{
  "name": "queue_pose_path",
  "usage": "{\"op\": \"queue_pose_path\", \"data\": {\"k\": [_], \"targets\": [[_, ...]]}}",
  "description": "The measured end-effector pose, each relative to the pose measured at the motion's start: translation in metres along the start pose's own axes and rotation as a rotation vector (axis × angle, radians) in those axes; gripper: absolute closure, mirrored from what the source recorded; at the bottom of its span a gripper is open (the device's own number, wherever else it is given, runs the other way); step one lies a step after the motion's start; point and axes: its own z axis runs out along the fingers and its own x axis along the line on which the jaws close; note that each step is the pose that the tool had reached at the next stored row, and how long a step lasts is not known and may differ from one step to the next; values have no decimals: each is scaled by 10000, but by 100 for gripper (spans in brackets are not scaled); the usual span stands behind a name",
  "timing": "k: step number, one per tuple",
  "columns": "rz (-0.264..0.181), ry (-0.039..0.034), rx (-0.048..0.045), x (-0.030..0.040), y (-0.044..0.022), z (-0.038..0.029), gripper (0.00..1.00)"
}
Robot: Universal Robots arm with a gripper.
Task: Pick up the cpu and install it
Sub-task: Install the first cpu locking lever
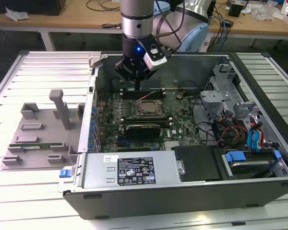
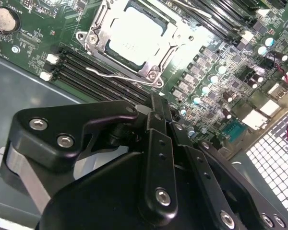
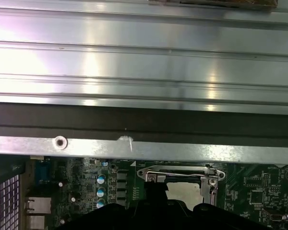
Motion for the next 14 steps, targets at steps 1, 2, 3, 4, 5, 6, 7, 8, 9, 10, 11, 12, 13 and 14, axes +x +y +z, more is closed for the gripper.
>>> {"op": "queue_pose_path", "data": {"k": [1,2,3,4,5,6,7,8,9,10,11,12,13,14], "targets": [[0,0,-1,-2,0,6,89],[-1,2,-1,-3,0,11,89],[0,3,1,-3,0,11,89],[0,2,2,-4,0,11,89],[0,1,0,-4,0,12,89],[0,-2,-2,-4,1,16,89],[0,1,0,-3,1,32,89],[-1,1,-1,-2,2,55,89],[-1,2,0,-3,2,87,89],[-1,3,0,-12,4,116,89],[0,5,-1,-26,9,142,89],[0,9,1,-48,16,162,89],[-1,10,-1,-65,19,173,89],[-1,14,0,-92,23,190,89]]}}
